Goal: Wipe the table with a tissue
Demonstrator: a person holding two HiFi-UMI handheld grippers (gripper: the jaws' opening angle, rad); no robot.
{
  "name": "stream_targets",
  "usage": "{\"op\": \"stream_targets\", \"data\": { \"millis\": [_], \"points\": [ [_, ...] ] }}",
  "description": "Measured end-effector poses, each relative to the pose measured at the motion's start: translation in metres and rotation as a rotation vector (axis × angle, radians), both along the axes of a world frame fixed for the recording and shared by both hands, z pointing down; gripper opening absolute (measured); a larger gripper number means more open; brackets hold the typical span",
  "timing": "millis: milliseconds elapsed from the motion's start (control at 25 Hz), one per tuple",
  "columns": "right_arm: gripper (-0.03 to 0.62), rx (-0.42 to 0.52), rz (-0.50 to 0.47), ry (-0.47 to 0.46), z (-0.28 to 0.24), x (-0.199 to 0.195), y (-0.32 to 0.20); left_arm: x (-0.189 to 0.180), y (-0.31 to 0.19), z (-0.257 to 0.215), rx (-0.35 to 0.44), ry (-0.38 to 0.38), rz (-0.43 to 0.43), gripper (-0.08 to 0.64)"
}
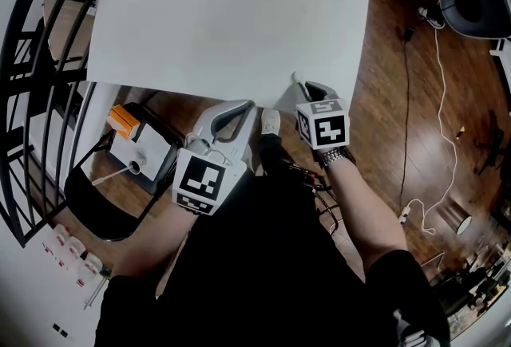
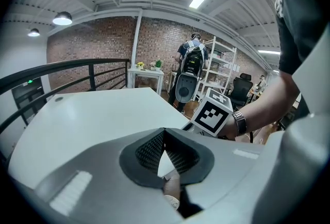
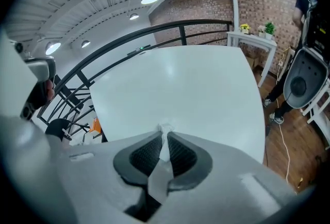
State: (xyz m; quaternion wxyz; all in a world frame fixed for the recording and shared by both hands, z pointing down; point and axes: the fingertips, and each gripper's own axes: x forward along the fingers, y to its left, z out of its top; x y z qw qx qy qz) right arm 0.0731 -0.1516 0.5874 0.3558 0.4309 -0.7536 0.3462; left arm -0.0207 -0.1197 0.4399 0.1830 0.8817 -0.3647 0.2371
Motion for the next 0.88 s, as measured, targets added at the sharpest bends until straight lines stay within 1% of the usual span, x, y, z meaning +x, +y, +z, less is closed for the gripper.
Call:
{"op": "stream_targets", "data": {
  "millis": [360,560,680,880],
  "points": [
    [0.017,0.016,-0.036,0.004,0.000,-0.011,-0.011,-0.007,-0.008,0.001,-0.002,-0.008,-0.024,0.012],
    [0.017,0.019,-0.042,-0.011,-0.002,-0.015,-0.019,-0.010,-0.011,-0.001,-0.001,-0.013,-0.037,0.012],
    [0.017,0.024,-0.029,-0.029,-0.001,-0.017,-0.026,-0.014,-0.013,-0.001,0.000,-0.015,-0.050,0.012],
    [0.017,0.072,0.010,-0.040,-0.011,-0.010,-0.042,-0.018,-0.015,-0.001,0.004,-0.017,-0.063,0.012]
  ]
}}
